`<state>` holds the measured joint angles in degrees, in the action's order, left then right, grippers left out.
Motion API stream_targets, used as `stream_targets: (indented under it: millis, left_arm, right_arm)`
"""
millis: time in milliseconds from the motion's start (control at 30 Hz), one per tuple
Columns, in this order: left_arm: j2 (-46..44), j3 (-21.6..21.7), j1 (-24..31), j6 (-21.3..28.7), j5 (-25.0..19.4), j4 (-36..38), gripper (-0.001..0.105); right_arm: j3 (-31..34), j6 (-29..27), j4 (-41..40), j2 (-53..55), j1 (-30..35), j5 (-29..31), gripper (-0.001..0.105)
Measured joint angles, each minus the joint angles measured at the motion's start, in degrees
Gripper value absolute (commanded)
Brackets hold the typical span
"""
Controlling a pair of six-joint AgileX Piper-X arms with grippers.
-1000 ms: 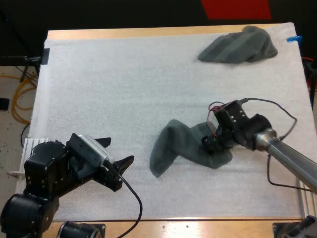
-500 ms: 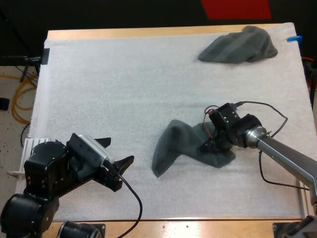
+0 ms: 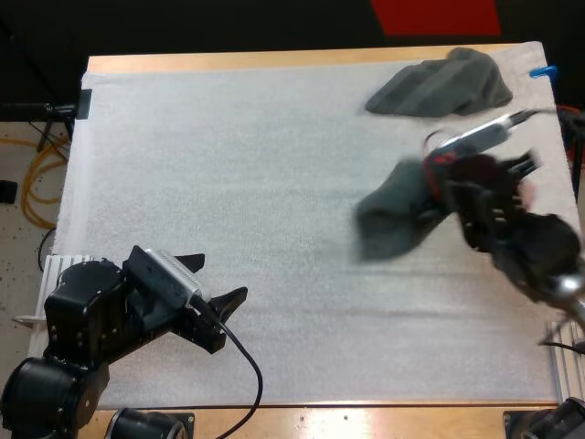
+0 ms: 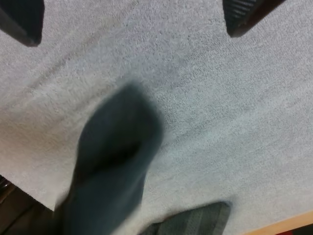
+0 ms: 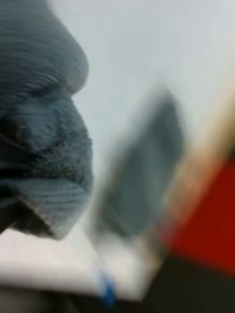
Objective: Pick towel from pile fold and stack
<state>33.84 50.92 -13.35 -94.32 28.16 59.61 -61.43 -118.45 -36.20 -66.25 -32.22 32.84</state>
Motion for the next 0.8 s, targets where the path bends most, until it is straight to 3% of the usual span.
stream_targets:
  millis: [100, 200, 333, 533, 800]
  left_arm:
    - [0.0, 0.0, 0.0, 0.0, 0.0, 0.0, 0.072]
    - [0.0, 0.0, 0.0, 0.0, 0.0, 0.0, 0.072]
    - [0.0, 0.0, 0.0, 0.0, 0.0, 0.0, 0.072]
    - [0.0, 0.0, 0.0, 0.0, 0.0, 0.0, 0.072]
    - [0.0, 0.0, 0.0, 0.0, 0.0, 0.0, 0.072]
  right_arm:
    - [-2.9, -4.0, 3.8, 3.8, 0.0, 6.9, 0.000]
    - [-4.2, -3.3, 4.6, 6.3, 0.0, 5.2, 0.000]
    - [-3.0, 3.7, 1.0, 6.1, 0.0, -5.2, 0.000]
    - [4.4, 17.2, -2.2, -0.5, -1.9, -23.5, 0.000]
    - [5.6, 24.0, 1.0, -8.8, -15.5, -38.0, 0.000]
